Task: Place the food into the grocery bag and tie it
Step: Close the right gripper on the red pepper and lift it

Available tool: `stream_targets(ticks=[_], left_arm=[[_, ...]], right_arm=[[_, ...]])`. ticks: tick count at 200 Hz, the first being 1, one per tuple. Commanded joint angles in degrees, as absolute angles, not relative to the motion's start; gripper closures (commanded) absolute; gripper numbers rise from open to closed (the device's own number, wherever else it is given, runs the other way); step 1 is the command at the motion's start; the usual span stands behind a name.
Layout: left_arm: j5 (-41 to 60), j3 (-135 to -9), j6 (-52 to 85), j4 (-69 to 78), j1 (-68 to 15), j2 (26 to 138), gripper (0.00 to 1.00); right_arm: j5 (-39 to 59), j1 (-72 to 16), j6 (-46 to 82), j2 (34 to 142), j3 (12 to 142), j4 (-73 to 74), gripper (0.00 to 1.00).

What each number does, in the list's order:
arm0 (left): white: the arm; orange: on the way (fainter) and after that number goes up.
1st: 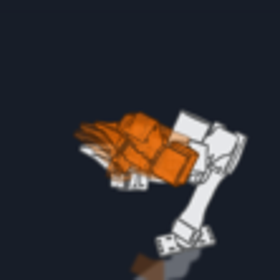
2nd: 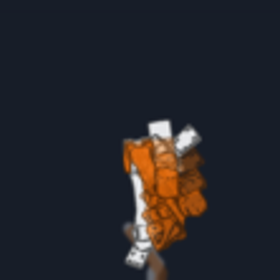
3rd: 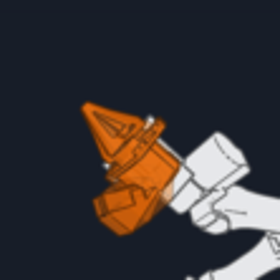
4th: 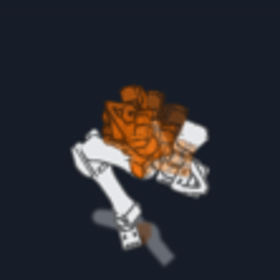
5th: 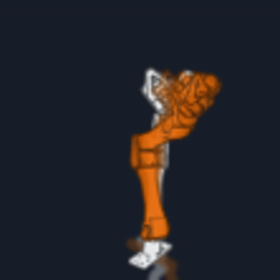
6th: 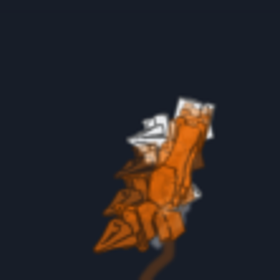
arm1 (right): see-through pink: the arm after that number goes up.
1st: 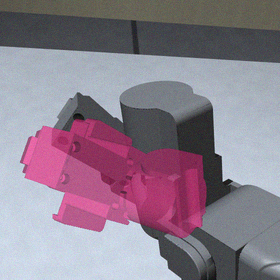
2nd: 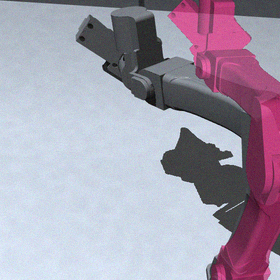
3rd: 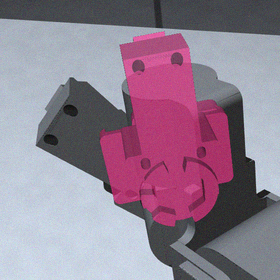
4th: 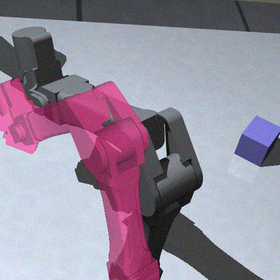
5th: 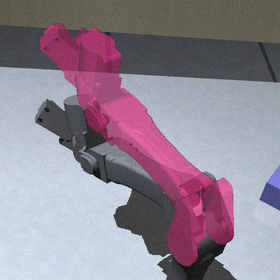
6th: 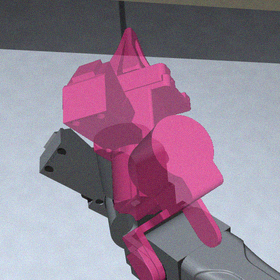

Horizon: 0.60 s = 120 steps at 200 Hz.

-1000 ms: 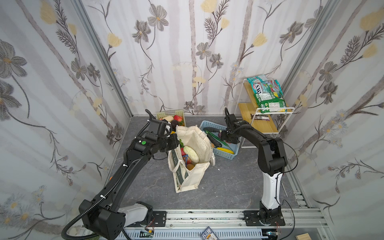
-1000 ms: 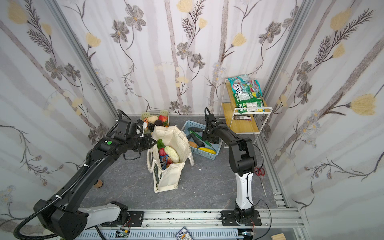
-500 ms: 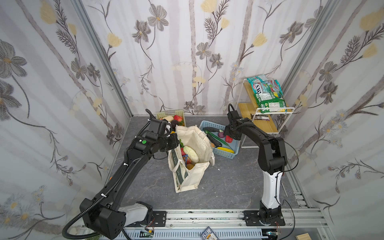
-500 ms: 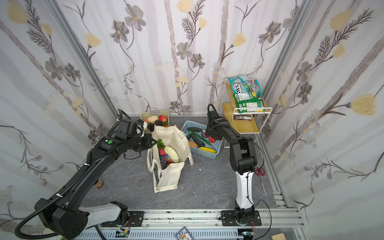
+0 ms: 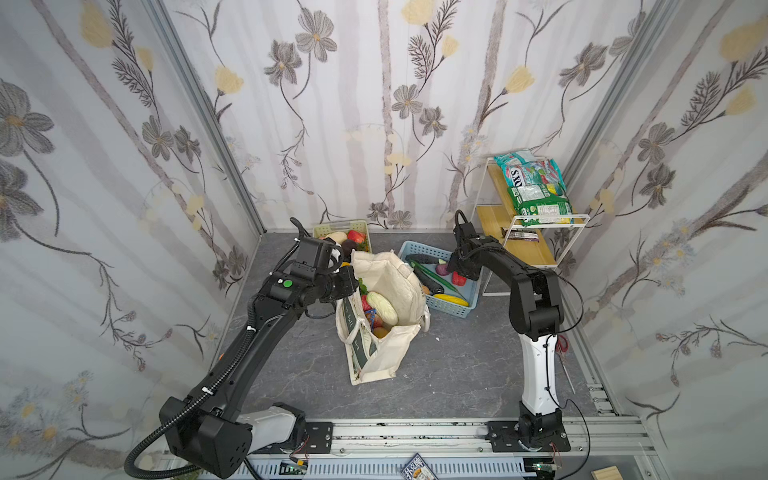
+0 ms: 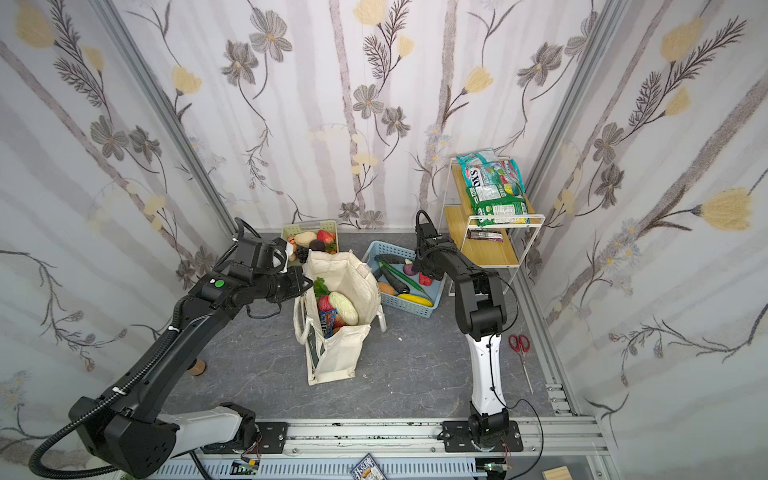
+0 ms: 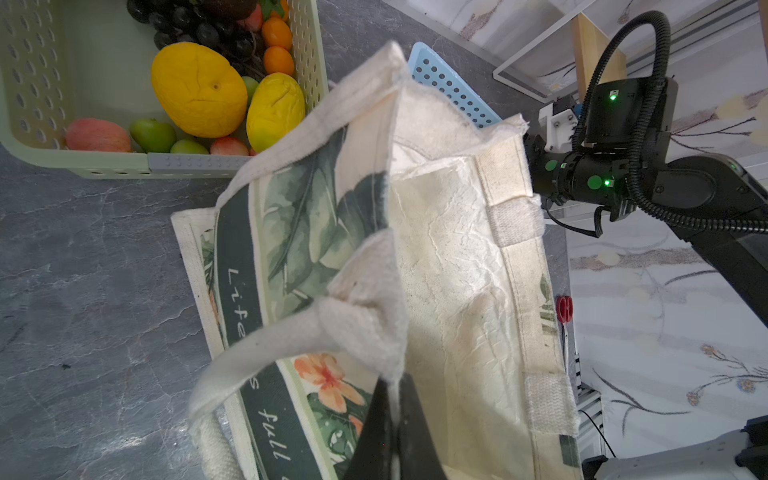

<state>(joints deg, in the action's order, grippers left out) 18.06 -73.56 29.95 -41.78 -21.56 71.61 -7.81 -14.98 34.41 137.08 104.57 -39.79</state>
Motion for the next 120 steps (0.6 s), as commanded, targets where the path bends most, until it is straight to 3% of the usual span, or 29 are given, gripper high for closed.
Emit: stream_targets(ticks=[1,37,120], left_arm=[[18.2,-73.4,29.9,-38.9,-21.5,71.1,1.0],[18.2,-73.2,30.0,-38.8,-21.4,70.9,1.0],[18.7,-72.9,30.0,-37.9,-21.4,71.2,1.0]], right_arm=[[-7.2,-14.9,34.6,137.6,105.1,-38.5,0.36],[-6.5,-14.9,34.2,137.1,104.7,-38.1,0.43],[-4.8,-15.1,33.4,129.4,97.4,-35.9,0.46]])
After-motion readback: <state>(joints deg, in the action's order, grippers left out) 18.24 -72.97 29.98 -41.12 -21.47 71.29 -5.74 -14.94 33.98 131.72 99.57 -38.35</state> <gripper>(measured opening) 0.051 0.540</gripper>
